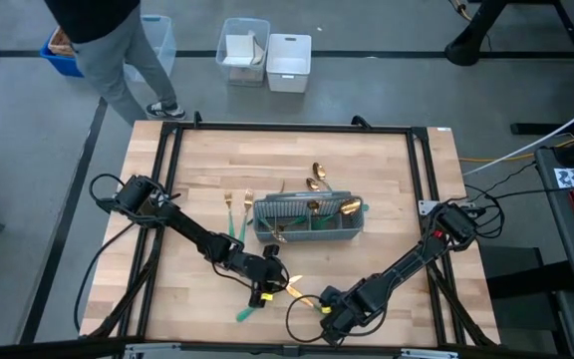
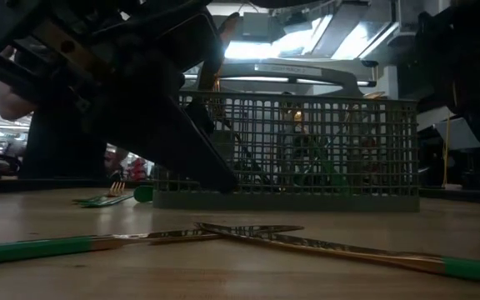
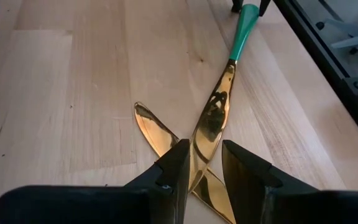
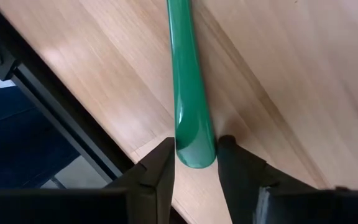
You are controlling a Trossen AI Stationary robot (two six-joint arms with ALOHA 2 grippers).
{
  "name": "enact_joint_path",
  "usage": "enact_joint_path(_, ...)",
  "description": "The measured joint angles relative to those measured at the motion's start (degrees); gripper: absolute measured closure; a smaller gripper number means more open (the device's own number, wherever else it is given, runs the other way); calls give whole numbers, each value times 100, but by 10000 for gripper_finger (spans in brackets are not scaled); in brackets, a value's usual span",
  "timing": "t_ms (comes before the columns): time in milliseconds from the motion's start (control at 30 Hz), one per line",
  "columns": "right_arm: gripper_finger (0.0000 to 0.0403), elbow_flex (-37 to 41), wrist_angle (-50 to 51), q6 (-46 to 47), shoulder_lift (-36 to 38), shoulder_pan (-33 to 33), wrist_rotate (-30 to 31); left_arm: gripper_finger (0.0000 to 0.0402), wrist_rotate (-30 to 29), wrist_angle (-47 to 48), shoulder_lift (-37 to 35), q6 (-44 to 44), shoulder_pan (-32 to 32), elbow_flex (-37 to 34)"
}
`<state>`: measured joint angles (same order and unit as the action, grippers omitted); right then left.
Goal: Sort silverware
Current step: Put the green knife into the gray utensil holder
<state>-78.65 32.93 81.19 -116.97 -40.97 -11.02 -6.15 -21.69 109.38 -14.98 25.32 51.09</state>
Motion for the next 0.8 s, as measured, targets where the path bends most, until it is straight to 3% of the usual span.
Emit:
enact_joint_path(300, 285, -20, -49, 14, -162, 4, 100, 316, -2, -25, 0, 0, 0, 0)
enact_joint_path(800, 285, -6, -142, 976, -219, 55, 242, 316, -44, -44, -4, -180, 0, 0)
